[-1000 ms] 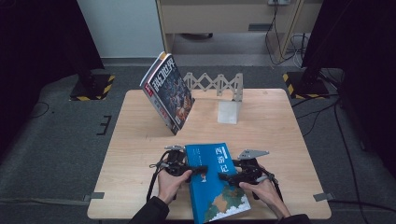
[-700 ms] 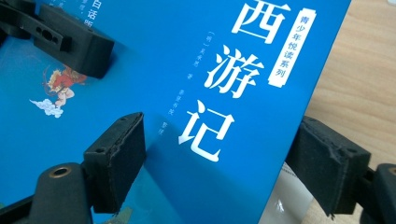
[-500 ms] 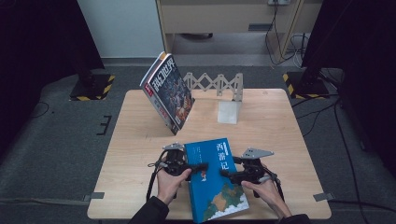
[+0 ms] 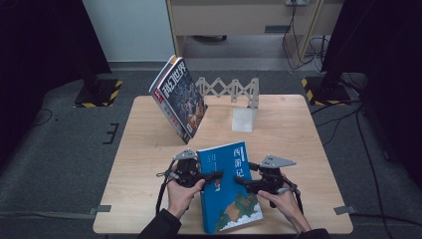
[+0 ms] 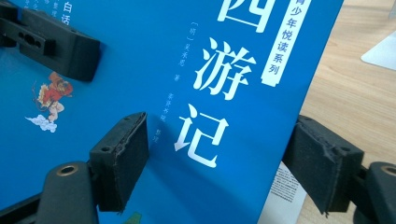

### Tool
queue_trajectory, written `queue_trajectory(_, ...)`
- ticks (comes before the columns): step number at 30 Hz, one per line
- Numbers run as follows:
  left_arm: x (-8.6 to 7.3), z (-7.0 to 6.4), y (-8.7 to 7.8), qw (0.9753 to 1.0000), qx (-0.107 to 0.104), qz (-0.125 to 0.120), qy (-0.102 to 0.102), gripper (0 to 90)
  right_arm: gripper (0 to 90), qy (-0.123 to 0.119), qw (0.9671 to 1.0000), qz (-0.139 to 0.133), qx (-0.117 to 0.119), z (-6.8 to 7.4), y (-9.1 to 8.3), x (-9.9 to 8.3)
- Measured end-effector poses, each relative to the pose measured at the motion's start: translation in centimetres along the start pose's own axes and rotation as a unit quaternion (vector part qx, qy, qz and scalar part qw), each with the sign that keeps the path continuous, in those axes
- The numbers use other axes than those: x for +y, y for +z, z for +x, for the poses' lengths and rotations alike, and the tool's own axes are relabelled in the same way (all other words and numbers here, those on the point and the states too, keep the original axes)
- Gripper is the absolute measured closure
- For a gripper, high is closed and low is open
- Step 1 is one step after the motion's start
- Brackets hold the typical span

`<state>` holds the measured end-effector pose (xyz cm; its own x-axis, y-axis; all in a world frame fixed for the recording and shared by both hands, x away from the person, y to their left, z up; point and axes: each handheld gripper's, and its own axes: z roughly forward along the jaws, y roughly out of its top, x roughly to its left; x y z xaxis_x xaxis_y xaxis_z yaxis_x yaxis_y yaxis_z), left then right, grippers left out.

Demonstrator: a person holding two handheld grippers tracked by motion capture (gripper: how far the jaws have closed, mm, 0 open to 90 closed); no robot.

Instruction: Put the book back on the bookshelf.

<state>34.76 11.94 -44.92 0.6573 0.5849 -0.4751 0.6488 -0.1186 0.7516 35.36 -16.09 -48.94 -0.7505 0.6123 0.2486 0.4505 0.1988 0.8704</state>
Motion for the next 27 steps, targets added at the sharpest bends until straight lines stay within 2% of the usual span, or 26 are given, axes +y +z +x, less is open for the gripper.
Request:
queue_trajectory(2, 0.2, -0.3, -0.2, 0.9999, 0.003, -0.009, 0.010, 58.3, 24.5, -0.002, 1.0000, -0.006, -0.001, 0.0, -0.1, 0.3)
queue_trajectory(6, 0.7, -1.3, -0.6, 0.9982, 0.010, -0.031, 0.050, 58.9, 25.0, -0.007, 0.9995, -0.031, 0.000, 0.1, -0.6, 1.1)
queue_trajectory(7, 0.8, -1.5, -0.7, 0.9971, 0.012, -0.039, 0.063, 59.0, 25.0, -0.008, 0.9993, -0.037, -0.001, 0.1, -0.7, 1.2)
queue_trajectory(11, 0.9, -2.2, -0.9, 0.9936, 0.013, -0.058, 0.097, 59.5, 25.1, -0.017, 0.9980, -0.061, -0.002, 0.1, -1.4, 1.9)
queue_trajectory(13, 1.0, -2.4, -1.0, 0.9925, 0.011, -0.060, 0.106, 59.6, 25.2, -0.018, 0.9968, -0.078, -0.002, 0.2, -1.7, 2.4)
queue_trajectory(19, 1.0, -2.3, -1.2, 0.9920, 0.009, -0.065, 0.108, 59.9, 26.8, -0.023, 0.9961, -0.085, -0.001, 0.3, -1.9, 2.7)
queue_trajectory(27, 0.5, -1.7, -1.0, 0.9941, 0.000, -0.059, 0.091, 60.1, 25.6, -0.014, 0.9958, -0.088, 0.023, -0.5, -1.6, 1.8)
